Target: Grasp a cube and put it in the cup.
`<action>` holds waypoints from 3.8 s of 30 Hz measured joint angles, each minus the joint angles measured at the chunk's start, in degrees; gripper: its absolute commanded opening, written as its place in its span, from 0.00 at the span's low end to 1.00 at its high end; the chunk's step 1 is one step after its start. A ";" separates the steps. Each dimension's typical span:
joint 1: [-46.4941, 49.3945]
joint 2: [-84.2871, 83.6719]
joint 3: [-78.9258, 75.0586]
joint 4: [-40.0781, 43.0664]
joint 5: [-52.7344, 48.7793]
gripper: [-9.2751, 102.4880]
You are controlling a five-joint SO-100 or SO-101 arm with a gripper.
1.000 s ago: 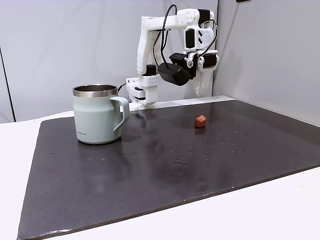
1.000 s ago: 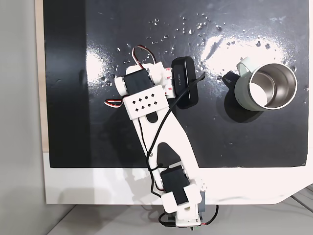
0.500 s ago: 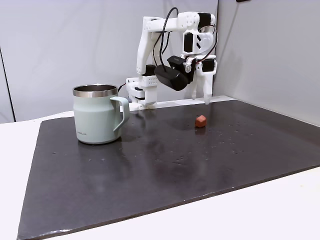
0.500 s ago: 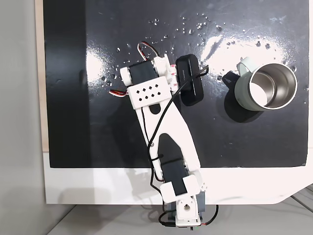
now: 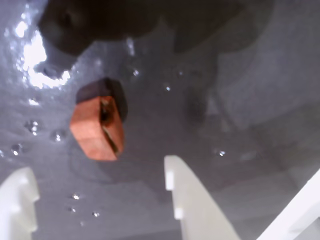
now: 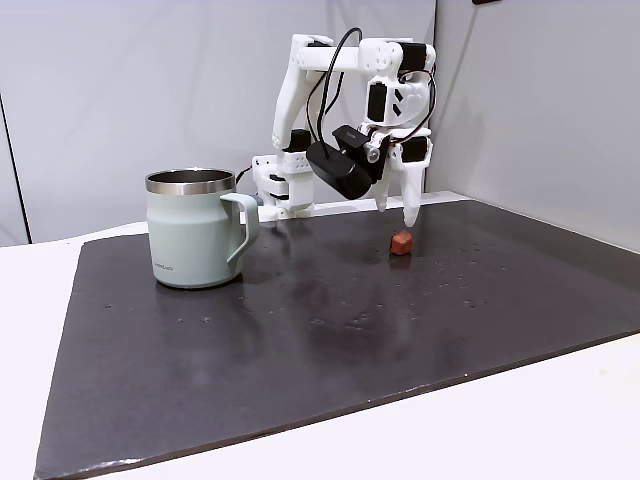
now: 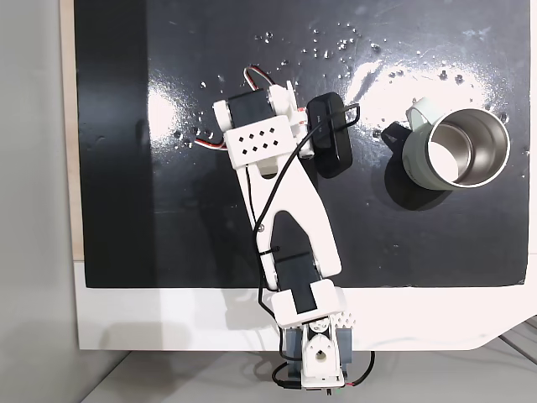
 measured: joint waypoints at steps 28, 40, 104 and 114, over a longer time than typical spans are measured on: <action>-2.64 -9.05 -1.05 -6.68 -2.29 0.26; -2.64 -9.67 -1.05 -6.68 -2.72 0.09; 45.88 14.33 -27.60 10.28 -21.53 0.10; 51.24 8.35 -27.60 10.28 -28.74 0.09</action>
